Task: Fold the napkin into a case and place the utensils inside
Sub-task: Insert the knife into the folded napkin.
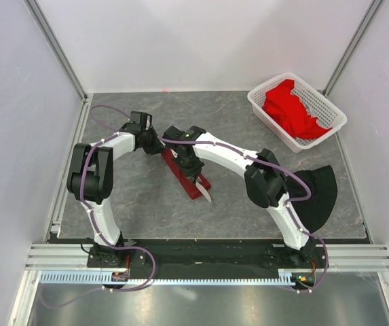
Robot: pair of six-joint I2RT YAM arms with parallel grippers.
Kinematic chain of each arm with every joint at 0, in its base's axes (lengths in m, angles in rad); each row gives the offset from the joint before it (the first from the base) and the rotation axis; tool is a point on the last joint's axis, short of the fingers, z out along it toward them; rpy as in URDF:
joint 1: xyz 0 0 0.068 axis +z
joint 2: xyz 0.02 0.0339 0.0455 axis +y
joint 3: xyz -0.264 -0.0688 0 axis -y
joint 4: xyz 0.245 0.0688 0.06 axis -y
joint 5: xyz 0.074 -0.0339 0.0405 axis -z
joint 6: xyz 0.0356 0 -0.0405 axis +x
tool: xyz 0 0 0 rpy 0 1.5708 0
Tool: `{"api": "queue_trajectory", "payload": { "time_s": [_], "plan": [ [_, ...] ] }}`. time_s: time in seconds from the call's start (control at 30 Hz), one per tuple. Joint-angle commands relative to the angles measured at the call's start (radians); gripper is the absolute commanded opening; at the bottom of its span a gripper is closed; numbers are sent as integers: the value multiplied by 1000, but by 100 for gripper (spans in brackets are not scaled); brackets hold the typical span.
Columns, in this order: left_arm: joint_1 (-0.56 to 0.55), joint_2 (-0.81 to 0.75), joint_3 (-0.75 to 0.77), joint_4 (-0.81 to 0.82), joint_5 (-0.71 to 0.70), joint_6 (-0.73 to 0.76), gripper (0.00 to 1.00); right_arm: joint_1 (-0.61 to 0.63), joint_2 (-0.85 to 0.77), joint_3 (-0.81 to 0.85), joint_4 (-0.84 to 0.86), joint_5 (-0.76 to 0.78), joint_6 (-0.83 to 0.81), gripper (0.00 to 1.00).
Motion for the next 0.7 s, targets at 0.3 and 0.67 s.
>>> {"api": "queue_trajectory", "payload": {
  "time_s": [0.3,0.67],
  "plan": [
    [2,-12,-11,18,2,9,9,-10,56,77,-38,5,8,0],
    [2,-18,-13,16,1,9,9,-14,-7,-10,-12,8,11,0]
  ]
}}
